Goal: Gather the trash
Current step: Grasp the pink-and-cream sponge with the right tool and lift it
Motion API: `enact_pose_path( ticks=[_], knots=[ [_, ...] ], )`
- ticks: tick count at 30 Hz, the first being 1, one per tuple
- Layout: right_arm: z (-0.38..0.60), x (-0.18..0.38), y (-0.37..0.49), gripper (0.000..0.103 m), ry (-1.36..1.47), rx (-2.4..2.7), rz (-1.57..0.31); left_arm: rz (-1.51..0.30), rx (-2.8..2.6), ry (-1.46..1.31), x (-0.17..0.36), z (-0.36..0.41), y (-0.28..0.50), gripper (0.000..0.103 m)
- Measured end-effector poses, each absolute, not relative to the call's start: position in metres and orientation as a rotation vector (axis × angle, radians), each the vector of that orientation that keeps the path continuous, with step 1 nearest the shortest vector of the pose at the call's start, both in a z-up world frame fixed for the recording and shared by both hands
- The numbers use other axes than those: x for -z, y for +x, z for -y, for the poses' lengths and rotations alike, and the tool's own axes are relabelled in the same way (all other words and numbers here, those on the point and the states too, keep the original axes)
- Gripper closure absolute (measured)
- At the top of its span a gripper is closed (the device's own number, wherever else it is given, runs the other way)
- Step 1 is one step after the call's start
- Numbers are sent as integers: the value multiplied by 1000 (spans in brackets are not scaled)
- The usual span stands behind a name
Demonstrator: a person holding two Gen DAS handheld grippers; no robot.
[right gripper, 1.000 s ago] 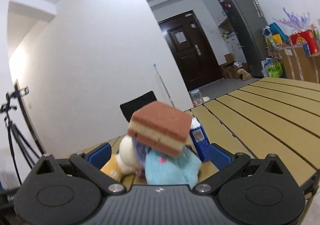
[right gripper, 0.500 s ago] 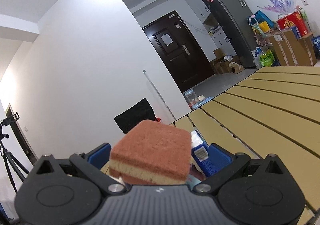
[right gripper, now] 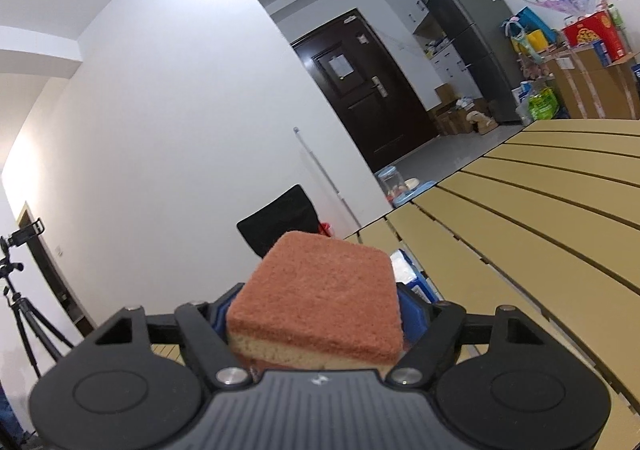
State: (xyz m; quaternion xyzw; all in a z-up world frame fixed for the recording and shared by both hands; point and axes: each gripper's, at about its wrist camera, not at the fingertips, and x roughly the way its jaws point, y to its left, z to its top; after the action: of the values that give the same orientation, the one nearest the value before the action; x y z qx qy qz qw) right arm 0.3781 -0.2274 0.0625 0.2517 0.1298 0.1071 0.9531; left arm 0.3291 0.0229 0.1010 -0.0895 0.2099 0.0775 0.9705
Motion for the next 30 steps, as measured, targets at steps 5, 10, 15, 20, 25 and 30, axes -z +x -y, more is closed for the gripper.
enact_pose_path(
  ticks=[5,10,15,20,25,30],
  knots=[
    [228,-66,372,28,488,-229,-250,-425,-154,-170,-100,-22,329,0],
    [233,-71,367,29,460,-222,-227,-430,-155,-174,-100,-24,331,0],
    [234,-74,358,29,411,-207,-207,-439,-151,-172,-98,-23,332,0],
    [235,-75,354,29,381,-195,-205,-450,-147,-170,-96,-22,334,0],
    [236,-79,346,29,349,-183,-187,-459,-140,-163,-94,-19,335,0],
    [236,-83,336,29,289,-163,-162,-467,-135,-164,-94,-18,337,0]
  ],
)
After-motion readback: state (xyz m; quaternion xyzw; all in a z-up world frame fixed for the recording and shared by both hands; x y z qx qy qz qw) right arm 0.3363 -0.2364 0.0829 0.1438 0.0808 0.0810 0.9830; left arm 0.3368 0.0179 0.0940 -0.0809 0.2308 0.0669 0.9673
